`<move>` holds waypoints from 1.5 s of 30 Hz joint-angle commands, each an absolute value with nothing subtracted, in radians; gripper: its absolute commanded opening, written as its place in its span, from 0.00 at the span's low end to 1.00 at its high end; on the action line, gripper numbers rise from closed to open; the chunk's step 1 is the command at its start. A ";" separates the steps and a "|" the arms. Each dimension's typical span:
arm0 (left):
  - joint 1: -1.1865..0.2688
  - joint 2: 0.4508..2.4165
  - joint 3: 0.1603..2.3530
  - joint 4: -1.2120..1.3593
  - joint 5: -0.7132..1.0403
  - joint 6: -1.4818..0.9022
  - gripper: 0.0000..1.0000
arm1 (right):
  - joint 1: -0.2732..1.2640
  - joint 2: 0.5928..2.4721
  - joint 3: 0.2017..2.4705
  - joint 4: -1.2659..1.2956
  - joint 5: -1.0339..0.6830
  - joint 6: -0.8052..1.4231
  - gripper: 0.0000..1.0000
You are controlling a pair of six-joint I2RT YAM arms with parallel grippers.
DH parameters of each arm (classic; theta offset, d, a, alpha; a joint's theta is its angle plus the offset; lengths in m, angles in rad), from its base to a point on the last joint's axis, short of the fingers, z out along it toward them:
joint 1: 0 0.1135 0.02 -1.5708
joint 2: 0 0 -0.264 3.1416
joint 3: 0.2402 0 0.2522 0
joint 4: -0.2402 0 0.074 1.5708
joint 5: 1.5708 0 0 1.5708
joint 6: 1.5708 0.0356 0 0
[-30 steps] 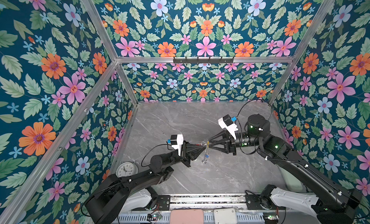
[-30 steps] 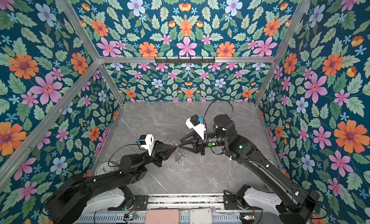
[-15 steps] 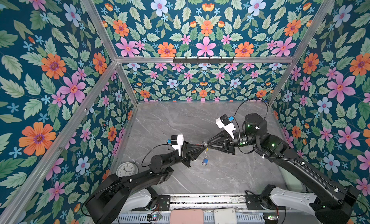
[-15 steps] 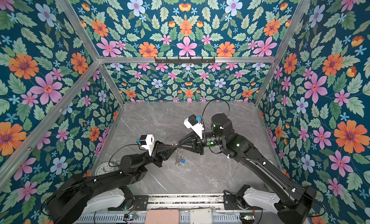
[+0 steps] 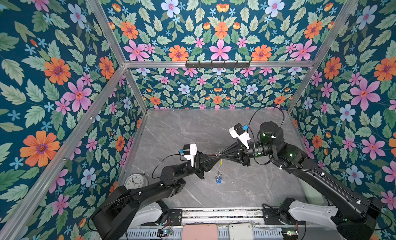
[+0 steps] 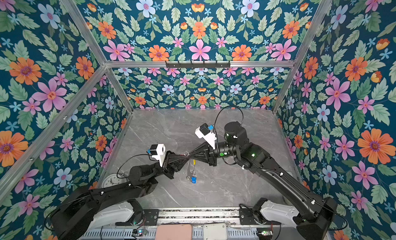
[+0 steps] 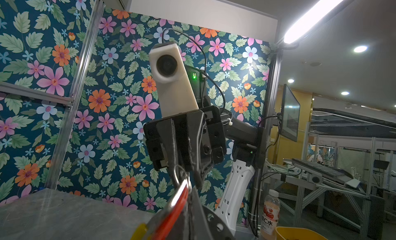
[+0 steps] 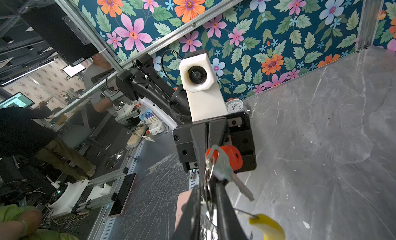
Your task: Remove the keys from the keyring
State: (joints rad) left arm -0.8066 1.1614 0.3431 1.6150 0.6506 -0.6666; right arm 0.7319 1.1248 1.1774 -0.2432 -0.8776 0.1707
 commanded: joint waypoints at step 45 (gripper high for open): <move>-0.806 0.850 0.524 0.550 0.645 -0.637 0.58 | 0.735 0.972 1.096 -0.489 -0.494 0.000 0.00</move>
